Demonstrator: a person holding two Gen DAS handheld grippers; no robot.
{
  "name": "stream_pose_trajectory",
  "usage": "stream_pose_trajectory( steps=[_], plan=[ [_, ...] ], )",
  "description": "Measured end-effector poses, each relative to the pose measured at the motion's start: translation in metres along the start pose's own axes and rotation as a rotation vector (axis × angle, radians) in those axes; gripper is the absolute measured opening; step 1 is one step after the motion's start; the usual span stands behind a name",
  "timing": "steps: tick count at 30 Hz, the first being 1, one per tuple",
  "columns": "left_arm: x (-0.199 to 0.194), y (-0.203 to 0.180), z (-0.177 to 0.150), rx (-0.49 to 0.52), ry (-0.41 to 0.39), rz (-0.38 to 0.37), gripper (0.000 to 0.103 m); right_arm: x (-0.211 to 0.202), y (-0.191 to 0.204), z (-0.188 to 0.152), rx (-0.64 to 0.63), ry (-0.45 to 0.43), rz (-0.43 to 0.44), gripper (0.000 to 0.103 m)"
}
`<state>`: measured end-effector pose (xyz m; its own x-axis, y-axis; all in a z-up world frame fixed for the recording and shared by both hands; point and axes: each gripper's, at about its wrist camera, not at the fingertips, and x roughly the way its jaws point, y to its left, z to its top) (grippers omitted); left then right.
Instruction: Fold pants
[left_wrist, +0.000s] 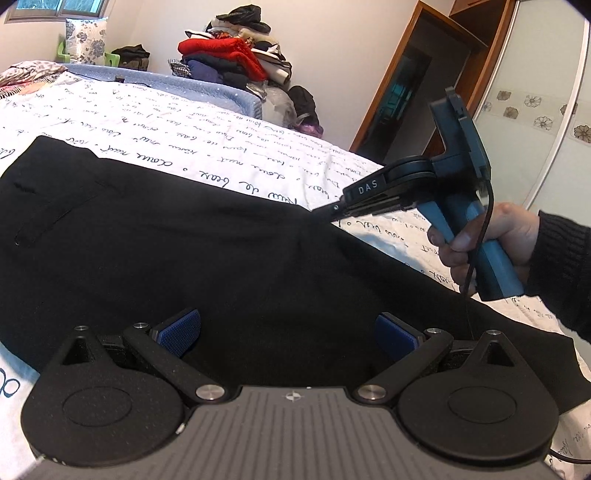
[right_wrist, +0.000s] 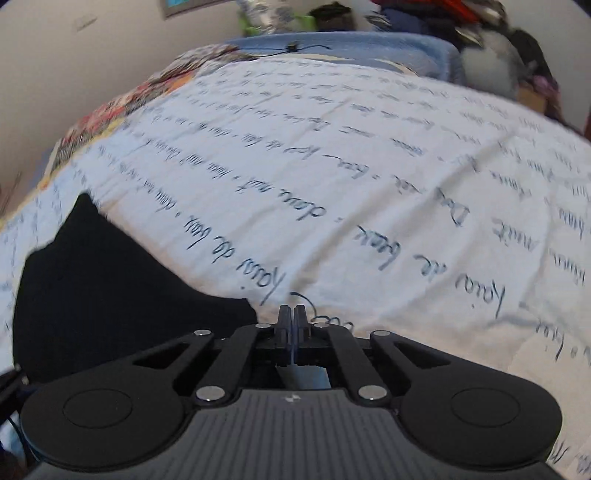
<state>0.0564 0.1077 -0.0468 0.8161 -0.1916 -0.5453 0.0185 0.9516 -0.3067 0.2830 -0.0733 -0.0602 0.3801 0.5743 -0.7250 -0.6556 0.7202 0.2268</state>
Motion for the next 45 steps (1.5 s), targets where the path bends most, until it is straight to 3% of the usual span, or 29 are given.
stream_pose_trajectory(
  steps=[3, 5, 8, 10, 14, 17, 18, 20, 27, 30, 32, 33, 34, 36, 40, 43, 45],
  plan=[
    [-0.005, 0.001, 0.023, -0.004, 0.084, -0.031, 0.101, -0.011, -0.011, -0.003, 0.107, -0.018, 0.052, 0.001],
    [-0.009, 0.008, 0.051, -0.002, 0.084, -0.057, 0.102, -0.034, -0.014, -0.007, 0.177, -0.067, 0.086, 0.002],
    [0.003, 0.016, 0.095, 0.043, 0.056, 0.021, 0.101, -0.079, -0.015, -0.027, 0.266, -0.204, 0.157, 0.002],
    [0.023, 0.018, 0.119, 0.092, 0.062, 0.079, 0.101, -0.098, -0.012, -0.047, 0.348, -0.239, 0.213, 0.003],
    [0.086, 0.026, 0.142, 0.147, 0.220, 0.199, 0.090, -0.098, 0.020, -0.084, 0.332, -0.154, 0.228, 0.003],
    [0.116, 0.040, 0.135, 0.168, 0.312, 0.220, 0.095, -0.083, 0.033, -0.107, 0.324, -0.098, 0.237, 0.003],
    [0.122, 0.044, 0.132, 0.183, 0.300, 0.235, 0.103, -0.076, 0.035, -0.112, 0.325, -0.062, 0.227, 0.003],
    [0.126, 0.053, 0.127, 0.191, 0.267, 0.239, 0.103, -0.059, 0.035, -0.124, 0.342, 0.011, 0.201, 0.003],
    [0.126, 0.055, 0.120, 0.212, 0.169, 0.226, 0.103, -0.063, 0.015, -0.143, 0.486, -0.063, 0.273, 0.003],
    [0.113, 0.056, 0.120, 0.199, 0.119, 0.225, 0.100, -0.101, 0.015, -0.156, 0.557, -0.185, 0.228, 0.007],
    [0.097, 0.049, 0.125, 0.220, 0.045, 0.282, 0.099, -0.142, 0.011, -0.178, 0.595, -0.291, 0.242, 0.015],
    [0.085, 0.045, 0.130, 0.225, 0.000, 0.288, 0.099, -0.164, 0.008, -0.194, 0.617, -0.340, 0.231, 0.034],
    [0.071, 0.042, 0.134, 0.221, -0.037, 0.274, 0.100, -0.188, 0.004, -0.213, 0.646, -0.396, 0.197, 0.066],
    [0.039, 0.029, 0.142, 0.185, -0.095, 0.213, 0.101, -0.237, -0.005, -0.257, 0.723, -0.513, 0.068, 0.096],
    [-0.016, -0.003, 0.137, 0.111, -0.166, 0.073, 0.103, -0.319, -0.024, -0.346, 0.926, -0.727, -0.199, 0.096],
    [-0.036, -0.030, 0.121, 0.071, -0.178, -0.017, 0.103, -0.347, -0.042, -0.401, 1.140, -0.848, -0.254, 0.096],
    [-0.041, -0.048, 0.105, 0.033, -0.160, -0.058, 0.103, -0.353, -0.055, -0.428, 1.273, -0.890, -0.244, 0.096]
  ],
)
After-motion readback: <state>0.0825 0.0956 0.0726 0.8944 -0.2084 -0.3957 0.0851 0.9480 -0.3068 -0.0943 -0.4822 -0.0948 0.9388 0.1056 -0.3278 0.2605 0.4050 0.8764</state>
